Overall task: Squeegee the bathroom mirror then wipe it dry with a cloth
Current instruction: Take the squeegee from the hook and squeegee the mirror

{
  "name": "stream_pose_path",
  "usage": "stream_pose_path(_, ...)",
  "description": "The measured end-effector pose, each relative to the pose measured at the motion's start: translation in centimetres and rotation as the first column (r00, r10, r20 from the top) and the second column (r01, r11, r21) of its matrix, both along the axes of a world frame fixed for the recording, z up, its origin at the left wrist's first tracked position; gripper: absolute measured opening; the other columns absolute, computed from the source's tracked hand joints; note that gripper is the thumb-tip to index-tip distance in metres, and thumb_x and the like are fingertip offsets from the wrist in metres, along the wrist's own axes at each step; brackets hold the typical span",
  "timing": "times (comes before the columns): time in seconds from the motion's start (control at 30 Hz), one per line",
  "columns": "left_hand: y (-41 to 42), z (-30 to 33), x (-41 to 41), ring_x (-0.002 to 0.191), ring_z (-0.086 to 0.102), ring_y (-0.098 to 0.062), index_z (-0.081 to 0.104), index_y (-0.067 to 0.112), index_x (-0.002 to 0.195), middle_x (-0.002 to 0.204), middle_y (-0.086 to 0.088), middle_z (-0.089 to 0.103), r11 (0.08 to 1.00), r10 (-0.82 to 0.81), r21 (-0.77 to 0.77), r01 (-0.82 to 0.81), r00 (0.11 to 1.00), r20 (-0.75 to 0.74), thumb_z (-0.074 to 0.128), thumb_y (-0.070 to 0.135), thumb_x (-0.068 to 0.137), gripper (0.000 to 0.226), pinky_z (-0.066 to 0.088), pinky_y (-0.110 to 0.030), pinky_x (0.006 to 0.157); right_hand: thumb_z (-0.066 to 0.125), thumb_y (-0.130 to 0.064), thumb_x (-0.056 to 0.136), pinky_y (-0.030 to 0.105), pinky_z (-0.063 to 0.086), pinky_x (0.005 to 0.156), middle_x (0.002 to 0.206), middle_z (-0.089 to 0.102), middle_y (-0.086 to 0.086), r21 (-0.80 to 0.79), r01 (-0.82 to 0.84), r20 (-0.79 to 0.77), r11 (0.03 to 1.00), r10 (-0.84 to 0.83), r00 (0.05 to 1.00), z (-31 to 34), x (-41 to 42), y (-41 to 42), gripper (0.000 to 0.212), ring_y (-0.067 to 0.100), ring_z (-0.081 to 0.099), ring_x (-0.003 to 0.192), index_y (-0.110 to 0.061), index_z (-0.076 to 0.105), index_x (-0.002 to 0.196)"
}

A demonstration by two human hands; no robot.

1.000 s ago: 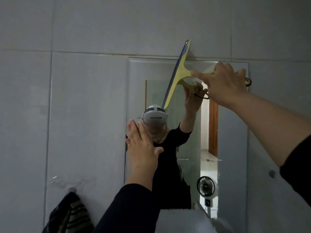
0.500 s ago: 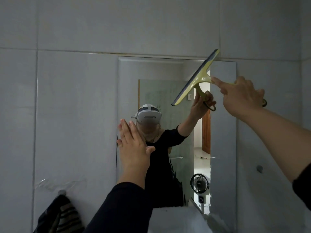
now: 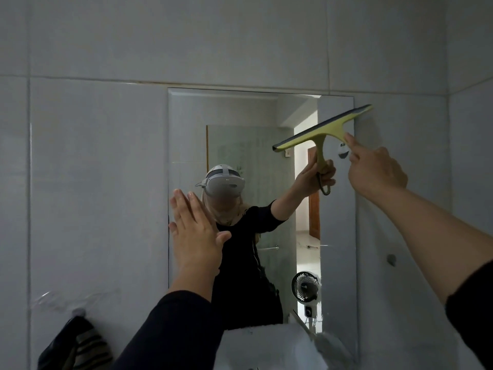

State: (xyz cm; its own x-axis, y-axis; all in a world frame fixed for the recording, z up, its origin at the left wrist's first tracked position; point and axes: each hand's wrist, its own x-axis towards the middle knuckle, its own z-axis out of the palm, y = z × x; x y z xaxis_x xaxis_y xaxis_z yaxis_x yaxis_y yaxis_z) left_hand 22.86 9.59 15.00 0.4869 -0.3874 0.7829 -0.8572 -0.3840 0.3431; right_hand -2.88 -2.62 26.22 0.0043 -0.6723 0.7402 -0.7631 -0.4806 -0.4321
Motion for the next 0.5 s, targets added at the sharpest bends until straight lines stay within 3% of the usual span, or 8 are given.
stream_pose_path(0.13,0.1,-0.1,0.1,0.142,-0.023,-0.03,-0.016,0.003,0.146,0.153,-0.018,-0.027,1.0,-0.009,-0.005,0.009,1.0,0.004,0.06,0.052,0.083,0.11,0.014,-0.05,0.117,0.026,-0.032,0.102,0.04,0.043,0.073,0.108,0.055,0.018,-0.012,-0.025,0.06,1.0,0.026,0.998,-1.5,1.7,0.5,0.048,0.033,0.057,0.09,-0.045,0.015,0.147)
stream_pose_path(0.3,0.1,-0.1,0.1,0.143,-0.021,-0.031,-0.015,0.003,0.146,0.154,-0.019,-0.024,1.0,-0.016,-0.021,0.016,1.0,0.014,0.062,0.052,0.081,0.111,0.015,-0.05,0.117,0.025,-0.031,0.101,0.042,0.047,0.073,0.089,0.055,0.015,0.005,-0.095,0.155,0.995,0.093,0.984,-3.9,4.3,1.3,0.051,0.03,0.056,0.08,-0.037,0.012,0.149)
stream_pose_path(0.43,0.1,-0.2,0.3,0.143,-0.02,-0.03,-0.014,0.003,0.146,0.154,-0.018,-0.023,0.999,-0.019,-0.025,0.02,1.0,0.016,0.062,0.052,0.081,0.112,0.016,-0.051,0.116,0.027,-0.028,0.1,0.042,0.052,0.083,0.103,0.064,0.012,0.033,-0.191,0.306,0.981,0.172,0.937,-4.4,6.6,2.6,0.052,0.034,0.064,0.092,-0.032,0.013,0.15)
stream_pose_path(0.5,0.2,-0.2,0.3,0.143,-0.02,-0.03,-0.013,0.003,0.147,0.155,-0.018,-0.022,0.999,-0.031,-0.031,0.032,0.999,0.009,0.063,0.052,0.08,0.112,0.016,-0.051,0.117,0.029,-0.025,0.1,0.045,0.057,0.077,0.096,0.065,0.009,0.023,-0.287,0.411,0.958,0.253,0.876,-4.4,7.8,3.9,0.052,0.03,0.068,0.079,-0.03,0.015,0.15)
